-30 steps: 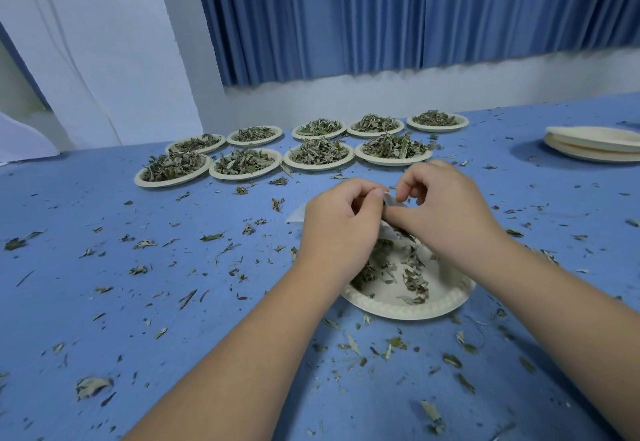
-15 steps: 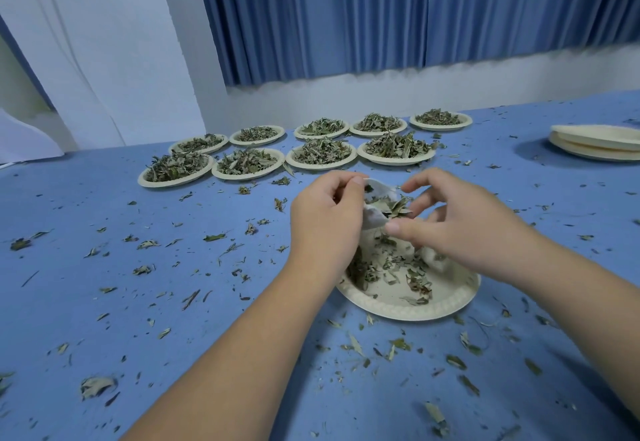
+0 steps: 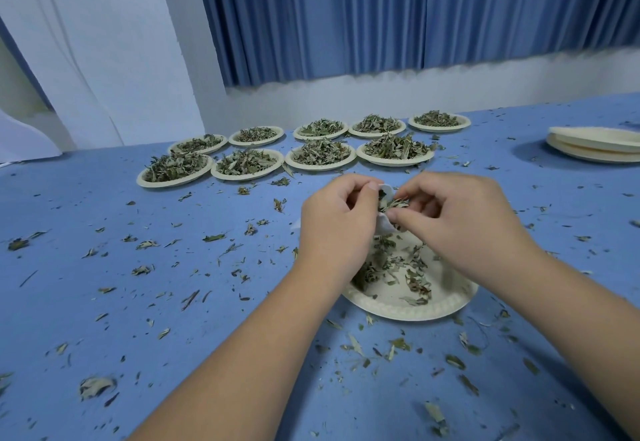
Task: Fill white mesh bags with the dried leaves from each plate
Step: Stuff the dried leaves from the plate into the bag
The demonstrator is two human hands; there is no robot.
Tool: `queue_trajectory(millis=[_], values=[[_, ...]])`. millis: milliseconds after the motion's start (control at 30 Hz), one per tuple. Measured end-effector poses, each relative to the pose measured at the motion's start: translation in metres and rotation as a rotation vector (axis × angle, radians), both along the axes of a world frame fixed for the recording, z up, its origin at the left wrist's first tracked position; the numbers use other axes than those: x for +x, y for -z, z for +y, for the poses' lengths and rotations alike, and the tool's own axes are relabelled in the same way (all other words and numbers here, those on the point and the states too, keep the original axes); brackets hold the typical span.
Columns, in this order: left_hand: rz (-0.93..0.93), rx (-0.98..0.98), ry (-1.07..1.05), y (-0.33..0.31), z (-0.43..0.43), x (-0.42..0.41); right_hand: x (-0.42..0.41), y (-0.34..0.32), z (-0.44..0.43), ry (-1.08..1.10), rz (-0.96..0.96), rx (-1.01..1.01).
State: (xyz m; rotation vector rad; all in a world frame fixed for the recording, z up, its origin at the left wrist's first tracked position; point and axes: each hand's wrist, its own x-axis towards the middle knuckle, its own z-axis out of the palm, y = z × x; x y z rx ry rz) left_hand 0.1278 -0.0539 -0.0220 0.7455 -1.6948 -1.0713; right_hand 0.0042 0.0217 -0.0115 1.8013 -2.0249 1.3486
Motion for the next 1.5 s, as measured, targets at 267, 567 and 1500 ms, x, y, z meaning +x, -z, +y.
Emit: queue_trajectory(millis=[267, 567, 1500], values=[[-0.015, -0.045, 0.027, -0.001, 0.007, -0.006, 0.012, -0.004, -0.007, 0.1, 0.177, 0.004], [0.037, -0.013, 0.011, -0.004, 0.004, -0.002, 0.005, -0.012, -0.005, -0.078, 0.067, 0.045], [0.084, -0.09, -0.206, -0.013, -0.031, 0.02, 0.002, 0.003, -0.012, 0.039, 0.091, 0.617]])
